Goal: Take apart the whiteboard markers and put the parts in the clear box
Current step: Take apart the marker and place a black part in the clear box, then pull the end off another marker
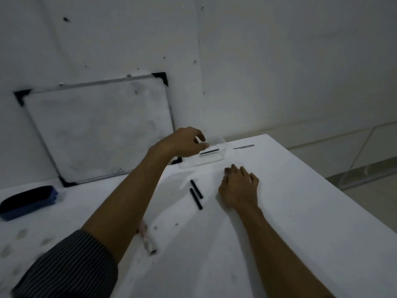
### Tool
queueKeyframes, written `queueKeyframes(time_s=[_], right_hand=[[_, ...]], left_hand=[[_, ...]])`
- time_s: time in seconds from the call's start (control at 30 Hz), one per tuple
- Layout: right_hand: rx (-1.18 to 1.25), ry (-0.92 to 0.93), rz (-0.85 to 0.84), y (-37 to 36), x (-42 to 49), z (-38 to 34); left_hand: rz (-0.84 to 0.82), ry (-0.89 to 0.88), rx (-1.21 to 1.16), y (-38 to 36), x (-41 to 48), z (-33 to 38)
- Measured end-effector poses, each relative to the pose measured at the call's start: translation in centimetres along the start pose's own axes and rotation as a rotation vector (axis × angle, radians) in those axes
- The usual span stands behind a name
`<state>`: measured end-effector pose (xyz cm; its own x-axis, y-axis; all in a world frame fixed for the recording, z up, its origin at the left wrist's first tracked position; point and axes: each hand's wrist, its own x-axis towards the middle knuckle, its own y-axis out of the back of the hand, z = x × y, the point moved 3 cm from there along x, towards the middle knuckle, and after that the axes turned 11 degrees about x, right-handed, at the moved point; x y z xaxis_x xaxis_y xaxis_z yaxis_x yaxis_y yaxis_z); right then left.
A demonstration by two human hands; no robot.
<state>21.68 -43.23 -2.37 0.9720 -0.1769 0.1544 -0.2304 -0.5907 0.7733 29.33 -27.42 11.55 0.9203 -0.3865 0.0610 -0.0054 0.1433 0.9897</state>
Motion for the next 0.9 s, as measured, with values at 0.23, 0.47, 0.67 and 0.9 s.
queueKeyframes(time_s=[0.23,0.47,0.67,0.9], right_hand=[[0.470,-0.078,0.036,1.0,-4.1,-1.4],[0.504,-0.113,0.176,-1.6,-9.6,-4.2],[0.231,-0.098,0.302,-2.6,-11.0,-6.0],[0.588,-0.108,0.231,-1.9,-11.8,-6.0]], left_hand=[[0.029,-0.135,0.006,-2.4,-14.9,-2.4],[0.349,-0.184,-0.008,-7.7,-24.4,-6.9],[0.485,-0.210,-0.071,-10.8,-26.7,-8.7],[0.424,-0.245,-0.024,-11.3,-25.9,-8.9]])
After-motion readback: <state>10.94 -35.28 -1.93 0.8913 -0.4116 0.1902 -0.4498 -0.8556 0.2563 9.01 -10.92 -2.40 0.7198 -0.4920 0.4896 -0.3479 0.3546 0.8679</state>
